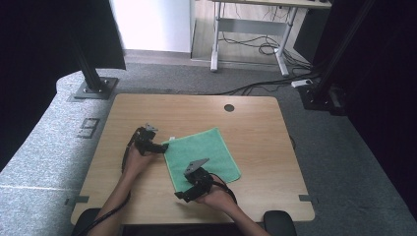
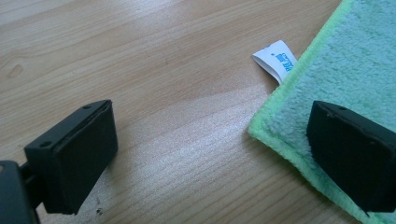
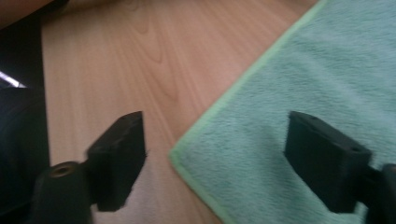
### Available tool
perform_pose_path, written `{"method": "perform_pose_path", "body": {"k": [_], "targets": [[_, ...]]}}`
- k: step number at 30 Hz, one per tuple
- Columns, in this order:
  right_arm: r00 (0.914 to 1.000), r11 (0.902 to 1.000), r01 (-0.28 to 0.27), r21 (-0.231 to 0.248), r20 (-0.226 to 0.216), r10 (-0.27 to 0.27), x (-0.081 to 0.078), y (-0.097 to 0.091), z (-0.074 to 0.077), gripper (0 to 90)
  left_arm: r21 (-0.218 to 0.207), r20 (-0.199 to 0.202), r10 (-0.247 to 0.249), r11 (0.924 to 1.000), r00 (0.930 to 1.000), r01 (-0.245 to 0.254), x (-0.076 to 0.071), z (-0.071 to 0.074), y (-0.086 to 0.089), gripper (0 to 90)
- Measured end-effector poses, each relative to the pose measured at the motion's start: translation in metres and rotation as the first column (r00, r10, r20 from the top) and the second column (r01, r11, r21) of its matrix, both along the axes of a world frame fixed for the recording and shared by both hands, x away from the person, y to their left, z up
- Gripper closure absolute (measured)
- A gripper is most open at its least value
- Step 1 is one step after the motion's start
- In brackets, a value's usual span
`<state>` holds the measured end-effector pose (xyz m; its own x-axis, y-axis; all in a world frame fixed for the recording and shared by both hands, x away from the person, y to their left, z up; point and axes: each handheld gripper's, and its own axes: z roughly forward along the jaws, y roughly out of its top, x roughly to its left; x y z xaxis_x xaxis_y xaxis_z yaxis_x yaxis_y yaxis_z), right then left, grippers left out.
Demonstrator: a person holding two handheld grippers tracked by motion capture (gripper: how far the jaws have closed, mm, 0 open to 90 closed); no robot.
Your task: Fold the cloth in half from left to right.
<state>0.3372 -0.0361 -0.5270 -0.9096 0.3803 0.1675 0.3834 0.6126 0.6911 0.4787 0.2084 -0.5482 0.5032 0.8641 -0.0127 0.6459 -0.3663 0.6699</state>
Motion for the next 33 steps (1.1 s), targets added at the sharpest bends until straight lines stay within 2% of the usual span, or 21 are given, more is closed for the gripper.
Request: {"method": "perform_pose_path", "body": {"k": [4,6,7,8,9,11,12,13,14,15,16,17,18,19,22,23,25,26,27,29,33], "targets": [[0.9988,0.9991,-0.041,-0.008,-0.026,0.041,-0.007,0.006,-0.002,37.8,-0.001,0.004,-0.006,1.0,1.0,0.006,0.0,0.0,0.0,4.8],[0.9983,0.9986,-0.051,-0.01,-0.027,0.051,-0.008,0.007,-0.002,40.3,-0.002,0.005,-0.008,1.0,1.0,0.008,-0.001,0.0,0.0,5.1],[0.9977,0.9971,-0.067,-0.035,-0.009,0.067,-0.011,0.009,-0.002,47.4,-0.004,0.008,-0.014,0.9999,0.9999,0.014,-0.001,0.0,0.0,6.3],[0.9977,0.9971,-0.067,-0.035,-0.009,0.067,-0.011,0.009,-0.002,47.4,-0.004,0.008,-0.014,0.9999,0.9999,0.014,-0.001,0.0,0.0,7.3],[0.9963,0.9941,-0.085,-0.068,0.002,0.085,-0.013,0.012,-0.004,53.0,-0.007,0.013,-0.026,0.9996,0.9996,0.026,-0.002,0.001,0.0,8.7],[0.9961,0.9925,-0.086,-0.087,0.013,0.087,-0.014,0.013,-0.005,55.9,-0.01,0.017,-0.038,0.9992,0.9992,0.038,-0.003,0.001,0.0,14.1],[0.9959,0.9907,-0.077,-0.112,0.039,0.082,-0.016,0.014,-0.006,62.7,-0.016,0.028,-0.058,0.9982,0.9979,0.058,-0.004,0.001,0.0,17.1],[0.9959,0.9907,-0.077,-0.112,0.039,0.082,-0.016,0.014,-0.006,62.7,-0.016,0.028,-0.058,0.9982,0.9979,0.058,-0.004,0.001,0.0,19.2],[0.9958,0.99,-0.071,-0.122,0.049,0.077,-0.016,0.014,-0.006,66.5,-0.017,0.031,-0.066,0.9976,0.9973,0.067,-0.005,0.002,0.0,19.2],[0.9954,0.989,-0.067,-0.132,0.06,0.075,-0.016,0.015,-0.005,70.1,-0.021,0.036,-0.077,0.9968,0.9964,0.077,-0.006,0.002,-0.001,22.8],[0.9951,0.989,-0.057,-0.136,0.072,0.068,-0.016,0.015,-0.005,73.8,-0.027,0.045,-0.092,0.9953,0.9948,0.093,-0.007,0.002,-0.002,34.8],[0.9949,0.9891,-0.054,-0.137,0.077,0.065,-0.016,0.015,-0.005,75.2,-0.036,0.054,-0.119,0.992,0.9914,0.121,-0.01,0.002,-0.004,40.6],[0.9949,0.9891,-0.054,-0.137,0.077,0.065,-0.016,0.015,-0.005,75.2,-0.036,0.054,-0.119,0.992,0.9914,0.121,-0.01,0.002,-0.004,47.3],[0.9936,0.9884,-0.048,-0.144,0.095,0.062,-0.017,0.015,-0.006,78.1,-0.042,0.057,-0.13,0.9903,0.9899,0.133,-0.012,0.003,-0.007,51.1],[0.9936,0.988,-0.038,-0.15,0.1,0.053,-0.017,0.016,-0.005,81.0,-0.049,0.056,-0.146,0.9876,0.9876,0.149,-0.013,0.003,-0.008,63.1],[0.9939,0.9888,-0.038,-0.145,0.097,0.052,-0.017,0.016,-0.006,82.8,-0.055,0.054,-0.152,0.9864,0.9869,0.155,-0.013,0.003,-0.009,63.1],[0.9955,0.9906,-0.035,-0.133,0.082,0.046,-0.015,0.016,-0.006,84.4,-0.08,0.04,-0.159,0.9836,0.9865,0.162,-0.013,0.003,-0.009,72.8],[0.9966,0.9914,-0.04,-0.124,0.066,0.049,-0.013,0.018,-0.006,85.7,-0.092,0.028,-0.161,0.9824,0.9866,0.163,-0.012,0.003,-0.008,82.3],[0.997,0.9918,-0.039,-0.121,0.062,0.047,-0.013,0.018,-0.006,86.1,-0.106,0.013,-0.162,0.9809,0.9867,0.163,-0.011,0.004,-0.008,85.1],[0.9972,0.9923,-0.039,-0.118,0.059,0.046,-0.013,0.02,-0.007,86.4,-0.128,-0.029,-0.152,0.9808,0.9879,0.147,-0.009,0.006,-0.005,85.8],[0.996,0.9927,-0.058,-0.106,0.062,0.065,-0.014,0.034,-0.006,87.2,-0.116,-0.061,-0.117,0.9872,0.9912,0.109,-0.009,0.011,0.007,86.3]]}}
